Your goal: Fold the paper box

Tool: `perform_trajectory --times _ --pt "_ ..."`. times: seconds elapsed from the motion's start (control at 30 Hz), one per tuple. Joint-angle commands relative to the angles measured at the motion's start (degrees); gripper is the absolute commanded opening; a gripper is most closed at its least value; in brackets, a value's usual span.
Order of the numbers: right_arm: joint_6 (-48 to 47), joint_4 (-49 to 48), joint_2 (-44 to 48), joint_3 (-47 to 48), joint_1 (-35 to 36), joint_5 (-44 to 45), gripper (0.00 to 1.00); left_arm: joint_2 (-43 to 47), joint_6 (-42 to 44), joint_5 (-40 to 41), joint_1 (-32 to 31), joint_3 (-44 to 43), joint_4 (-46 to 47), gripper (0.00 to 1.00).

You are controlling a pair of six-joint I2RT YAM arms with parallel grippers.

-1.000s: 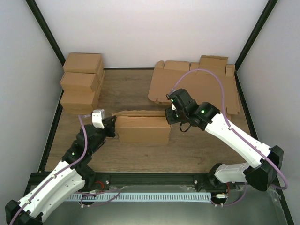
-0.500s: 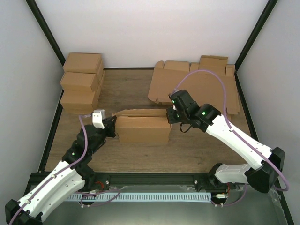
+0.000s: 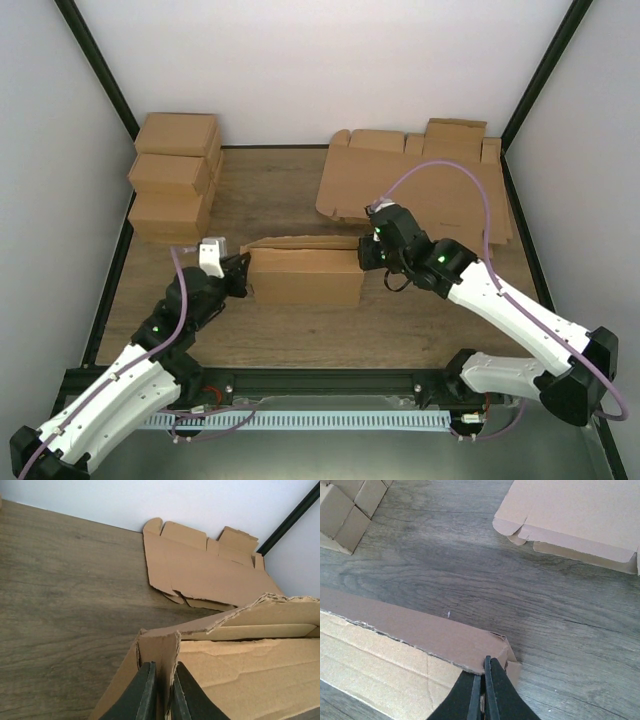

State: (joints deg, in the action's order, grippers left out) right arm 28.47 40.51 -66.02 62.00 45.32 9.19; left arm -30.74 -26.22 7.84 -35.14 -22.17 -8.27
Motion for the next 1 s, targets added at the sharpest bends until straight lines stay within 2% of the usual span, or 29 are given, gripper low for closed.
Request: perform_trajectory --times 0.0,0.13,0.37,0.5,0.7,0.8,0.97 --pt "2.6 6.6 -1.6 -4.7 1.6 -5.0 0.01 0.1 -1.5 -2.0 -0.5 0.6 -3.1 0.11" --pt "2.7 6.0 -1.1 -6.0 1.6 -5.0 0.01 0.4 -2.9 -2.8 -0.5 0.1 -4.5 0.18" --pt "2.4 5.4 -0.5 -6.4 1.6 -4.2 0.01 1.4 -5.0 -2.1 -0.5 -6.0 -12.0 0.46" --pt "2.1 5.3 -0.6 -6.2 1.6 -3.7 0.01 1.3 -7.5 -2.4 -0.5 -11.5 -18.5 0.70" --pt "1.6 5.1 -0.8 -6.1 1.6 -2.7 0.01 -0.4 -13.1 1.9 -0.5 -22.7 -29.9 0.99" --pt "1.3 5.4 -1.1 -5.7 1.6 -2.4 0.01 -5.1 -21.3 2.4 -0.3 -27.6 -35.1 1.00" --pt "1.3 5.6 -0.7 -5.5 1.6 -2.4 0.01 -16.1 -28.6 1.4 0.2 -35.2 -42.0 1.00"
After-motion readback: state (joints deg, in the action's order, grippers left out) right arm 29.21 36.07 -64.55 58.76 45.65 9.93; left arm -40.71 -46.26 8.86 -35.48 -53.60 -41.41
